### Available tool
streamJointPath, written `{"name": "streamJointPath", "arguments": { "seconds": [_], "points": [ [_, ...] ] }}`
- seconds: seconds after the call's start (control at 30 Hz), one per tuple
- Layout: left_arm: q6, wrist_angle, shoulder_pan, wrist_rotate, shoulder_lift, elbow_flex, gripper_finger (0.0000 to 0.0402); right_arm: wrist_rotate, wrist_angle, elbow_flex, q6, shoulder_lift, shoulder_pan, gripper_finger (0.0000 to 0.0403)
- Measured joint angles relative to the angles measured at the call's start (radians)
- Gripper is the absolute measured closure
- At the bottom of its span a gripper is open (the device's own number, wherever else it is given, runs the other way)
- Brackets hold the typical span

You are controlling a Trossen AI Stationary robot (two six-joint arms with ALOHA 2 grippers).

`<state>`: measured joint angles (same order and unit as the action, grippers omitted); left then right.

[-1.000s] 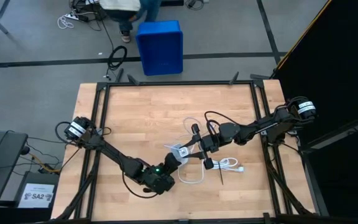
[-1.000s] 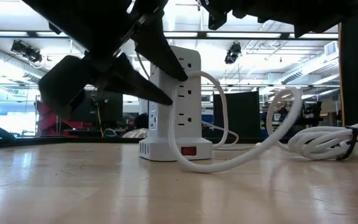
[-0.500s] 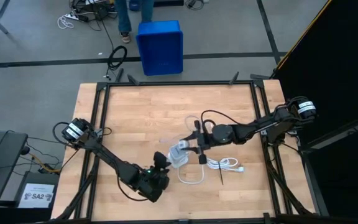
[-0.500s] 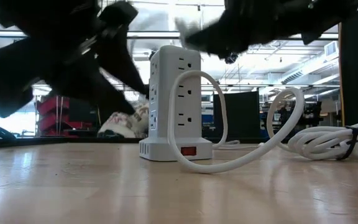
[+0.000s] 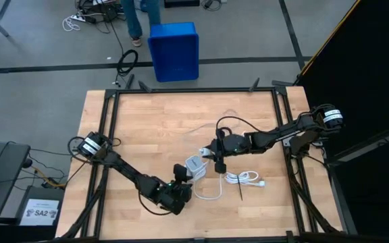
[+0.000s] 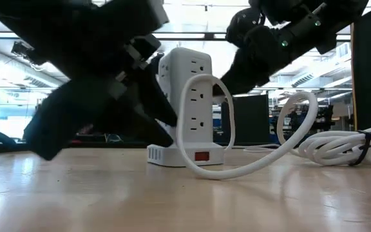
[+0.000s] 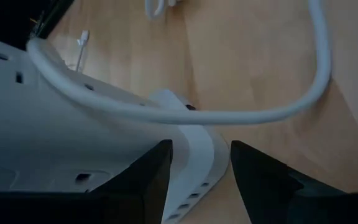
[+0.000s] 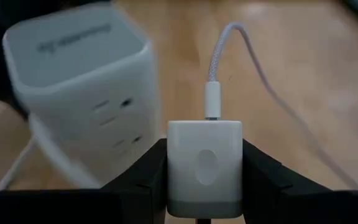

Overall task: Insert USB
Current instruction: Insert the white charger adapter into the white outlet extension

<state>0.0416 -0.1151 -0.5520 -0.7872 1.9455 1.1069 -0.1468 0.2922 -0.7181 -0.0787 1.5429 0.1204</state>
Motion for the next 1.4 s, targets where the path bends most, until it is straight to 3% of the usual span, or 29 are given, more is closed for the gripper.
{"name": "streamJointPath", "arguments": {
  "seconds": [0.23, 0.5, 1.03, 1.4],
  "points": [
    [-0.002, -0.008, 0.015, -0.044, 0.000, 0.000, 0.0246, 0.106, -0.044, 0.000, -0.050, 0.002, 0.017, 0.0290],
    [-0.086, -0.115, 0.022, -0.203, 0.000, 0.000, 0.0246, 0.154, -0.097, 0.000, -0.120, 0.002, 0.057, 0.0290],
    [-0.194, -0.273, 0.065, -0.240, -0.015, 0.000, 0.0245, 0.180, -0.010, 0.000, -0.155, 0.003, 0.218, 0.0290],
    [-0.398, -0.468, 0.014, -0.313, -0.165, -0.060, 0.0245, 0.194, 0.026, 0.000, -0.163, 0.003, 0.274, 0.0290]
  ]
}}
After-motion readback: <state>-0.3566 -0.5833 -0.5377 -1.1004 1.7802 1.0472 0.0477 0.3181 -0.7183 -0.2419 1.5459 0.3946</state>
